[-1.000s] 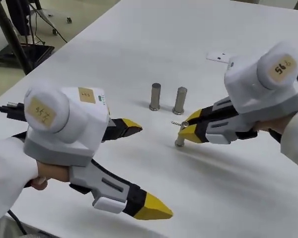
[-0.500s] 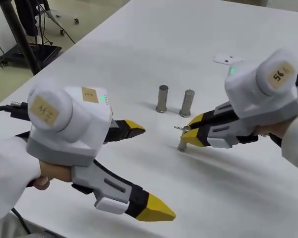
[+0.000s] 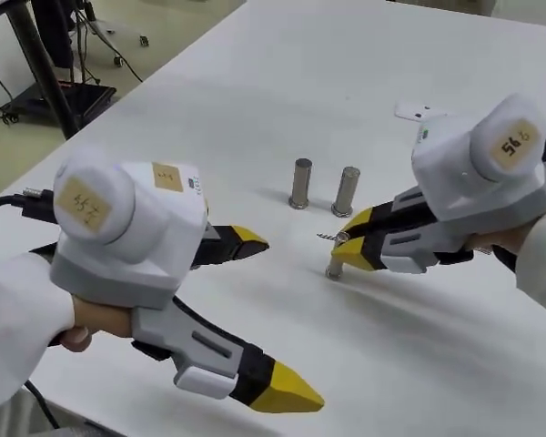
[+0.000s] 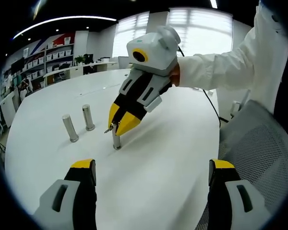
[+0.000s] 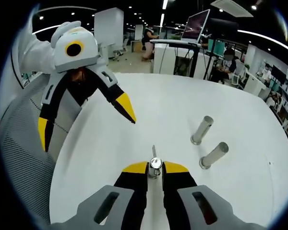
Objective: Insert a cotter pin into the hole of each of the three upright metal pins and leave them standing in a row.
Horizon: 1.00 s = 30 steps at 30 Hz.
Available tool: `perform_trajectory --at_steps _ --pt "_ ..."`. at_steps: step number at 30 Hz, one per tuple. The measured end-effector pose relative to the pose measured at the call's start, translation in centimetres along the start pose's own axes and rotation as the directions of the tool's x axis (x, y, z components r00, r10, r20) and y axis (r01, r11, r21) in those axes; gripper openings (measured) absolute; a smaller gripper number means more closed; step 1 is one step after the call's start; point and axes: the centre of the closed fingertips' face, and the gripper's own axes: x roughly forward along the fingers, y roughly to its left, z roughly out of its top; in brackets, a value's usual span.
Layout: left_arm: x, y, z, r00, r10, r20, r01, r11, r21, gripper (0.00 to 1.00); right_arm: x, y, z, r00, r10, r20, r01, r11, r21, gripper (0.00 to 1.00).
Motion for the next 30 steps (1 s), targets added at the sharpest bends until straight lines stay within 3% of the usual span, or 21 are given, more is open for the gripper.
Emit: perform_trajectory --at_steps 6,9,13,18,25,30 --pt "-0.2 -0.2 -0.2 0.9999 0.006 -0.009 -0.007 1.0 0.0 0.97 -0.6 0.4 0.4 0.9997 0.0 0.025 0.0 1.0 0.01 0.2" --pt "-0.5 -0.1 0.3 0.9997 0.022 0.009 -0.022 1.0 -0.011 0.97 -1.5 0.5 0.8 0.9991 -0.016 0.04 0.015 0.999 0.032 0.24" --pt "-1.1 0.1 1.2 0.9977 0.042 0.053 -0.04 0.998 -0.04 0.97 -3.0 1.1 0.8 0.9977 -0.051 0.044 0.047 0.996 0.074 0.41" --pt "-1.5 0.3 1.6 0.9956 0.064 0.07 -0.059 0.996 -0.06 0.97 -5.0 1.8 0.5 0.9925 -0.1 0.07 0.089 0.986 0.138 0.52" --pt "-2.2 0.6 2.4 0.9902 0.087 0.11 -0.077 0.993 -0.093 0.97 -7.9 2.7 -0.1 0.9759 -0.185 0.116 0.152 0.957 0.245 0.63" --pt "-2.6 0.9 2.6 0.9871 0.104 0.122 -0.09 0.99 -0.111 0.96 -9.7 3.8 -1.6 0.9669 -0.225 0.12 0.18 0.934 0.308 0.72"
